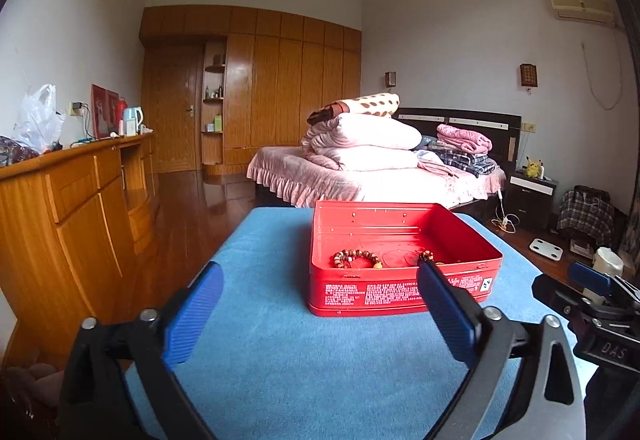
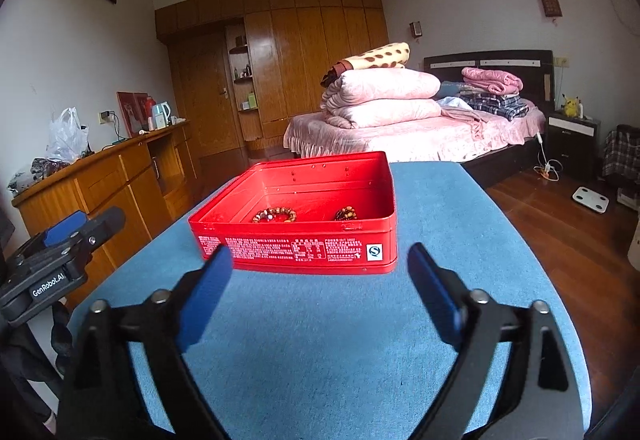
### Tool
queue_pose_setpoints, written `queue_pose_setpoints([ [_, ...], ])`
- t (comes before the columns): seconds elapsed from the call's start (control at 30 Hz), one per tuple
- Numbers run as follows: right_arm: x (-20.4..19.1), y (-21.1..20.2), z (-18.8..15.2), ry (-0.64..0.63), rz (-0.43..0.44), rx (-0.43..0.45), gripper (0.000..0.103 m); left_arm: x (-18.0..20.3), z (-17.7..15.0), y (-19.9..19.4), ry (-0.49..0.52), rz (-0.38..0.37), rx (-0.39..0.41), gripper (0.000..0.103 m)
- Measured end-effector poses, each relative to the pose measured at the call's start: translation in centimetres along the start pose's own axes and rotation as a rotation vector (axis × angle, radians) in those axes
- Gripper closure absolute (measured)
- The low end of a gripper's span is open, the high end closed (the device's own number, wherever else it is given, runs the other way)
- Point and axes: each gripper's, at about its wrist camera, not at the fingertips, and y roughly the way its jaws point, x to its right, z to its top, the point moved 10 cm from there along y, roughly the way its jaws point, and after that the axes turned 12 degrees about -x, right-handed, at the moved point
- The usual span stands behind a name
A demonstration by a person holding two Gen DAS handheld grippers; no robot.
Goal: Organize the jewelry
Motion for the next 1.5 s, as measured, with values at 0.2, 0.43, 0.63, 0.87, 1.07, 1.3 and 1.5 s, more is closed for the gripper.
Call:
queue_pose_setpoints([
  [0.2,0.6,-0.3,-0.1,-0.002,-0.041,-0.017,0.005,-0.2,0.1,-1.1,0.0,0.002,0.013,0.006],
  [0.43,0.9,-1.5,0.1,-0.003,-0.04,0.021,0.005,-0.7,-0.2,-2.1,0.0,0.005,0.033,0.006],
  [0.63,0.7,-2.7,0.5,-0.011,-0.028,0.058,0.005,-0.8,-0.3,-3.0,0.011,0.015,0.05,0.006],
  [0.87,0.6,-3.1,0.5,-0.009,-0.02,0.066,0.005,-0.8,-0.3,-3.3,0.011,0.013,0.053,0.006],
  [1.07,0.7,-3.2,0.5,-0.01,-0.02,0.069,0.005,-0.9,-0.1,-3.8,0.009,0.014,0.062,0.006],
  [1.3,0.7,-3.4,0.5,-0.014,-0.02,0.072,0.005,-0.8,-0.1,-3.9,0.011,0.014,0.063,0.006],
  [1.5,0.7,-3.4,0.5,-0.013,-0.02,0.072,0.005,-0.8,-0.2,-3.9,0.011,0.011,0.063,0.006],
])
